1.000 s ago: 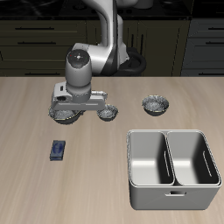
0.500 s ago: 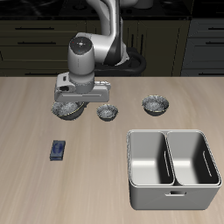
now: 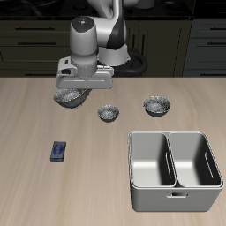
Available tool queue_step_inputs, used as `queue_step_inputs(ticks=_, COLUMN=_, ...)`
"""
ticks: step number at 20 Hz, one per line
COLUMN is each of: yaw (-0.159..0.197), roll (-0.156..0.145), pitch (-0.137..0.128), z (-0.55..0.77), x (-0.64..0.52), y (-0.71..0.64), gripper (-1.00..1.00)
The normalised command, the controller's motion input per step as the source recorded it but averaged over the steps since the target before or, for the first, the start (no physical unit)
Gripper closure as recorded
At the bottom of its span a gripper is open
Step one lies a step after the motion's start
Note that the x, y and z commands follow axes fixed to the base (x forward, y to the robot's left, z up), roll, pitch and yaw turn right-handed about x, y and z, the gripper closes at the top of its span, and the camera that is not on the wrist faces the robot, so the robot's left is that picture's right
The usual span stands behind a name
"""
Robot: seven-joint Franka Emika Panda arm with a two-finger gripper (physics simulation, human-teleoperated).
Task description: Place the largest bowl in the left side of the drainer
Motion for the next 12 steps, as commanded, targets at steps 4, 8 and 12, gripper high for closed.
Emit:
queue_step_inputs(ticks=4, yaw=-0.014, roll=0.02, pitch=-0.034, z=0.3, x=-0.08, y=0.1, gripper=1.0)
queue_step_inputs(ticks=8, yaw=-0.01, roll=0.001, pitch=-0.014, z=0.19, x=-0.03, y=0.1, gripper=1.0)
queue_step_inputs(ticks=12, yaw=0.0, roll=0.012, pitch=0.005, z=0.12, x=0.03, y=0.14, gripper=1.0)
